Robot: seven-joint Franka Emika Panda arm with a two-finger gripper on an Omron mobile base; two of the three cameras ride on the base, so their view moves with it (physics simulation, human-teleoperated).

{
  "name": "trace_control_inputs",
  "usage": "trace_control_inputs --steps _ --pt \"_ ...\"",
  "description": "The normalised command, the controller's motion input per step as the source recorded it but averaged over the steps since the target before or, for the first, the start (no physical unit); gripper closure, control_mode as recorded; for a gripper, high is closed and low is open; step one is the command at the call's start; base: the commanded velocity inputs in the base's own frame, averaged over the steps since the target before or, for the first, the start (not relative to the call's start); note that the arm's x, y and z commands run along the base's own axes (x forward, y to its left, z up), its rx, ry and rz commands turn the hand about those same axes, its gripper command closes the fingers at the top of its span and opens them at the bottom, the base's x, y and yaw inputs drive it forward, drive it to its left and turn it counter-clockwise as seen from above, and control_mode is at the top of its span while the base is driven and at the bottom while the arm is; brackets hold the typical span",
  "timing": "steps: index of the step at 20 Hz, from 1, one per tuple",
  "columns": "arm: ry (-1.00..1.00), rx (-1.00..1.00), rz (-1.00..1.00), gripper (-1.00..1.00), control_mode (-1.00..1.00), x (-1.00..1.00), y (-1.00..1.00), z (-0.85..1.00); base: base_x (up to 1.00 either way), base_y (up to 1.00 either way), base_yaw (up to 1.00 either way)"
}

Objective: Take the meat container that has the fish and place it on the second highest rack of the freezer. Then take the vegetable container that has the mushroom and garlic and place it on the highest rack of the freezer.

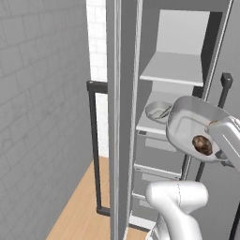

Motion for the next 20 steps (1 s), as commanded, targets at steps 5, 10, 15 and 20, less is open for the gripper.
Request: trace_control_inputs --steps 5,10,15,20 --pt "0.0 0.0 0.0 1.0 -1.0 0.03 -0.09 0.35 0.0 0.0 0.0" --pt "0.03 -0.03 0.0 1.0 -1.0 0.0 -0.13 0.6 0.0 0.0 0.0" --pt "0.02 -0.16 0.0 1.0 -1.0 0.03 -0.08 0.38 0.0 0.0 0.0" --pt "-0.02 -0.07 0.0 1.0 -1.0 0.21 -0.27 0.06 0.0 0.0 0.0"
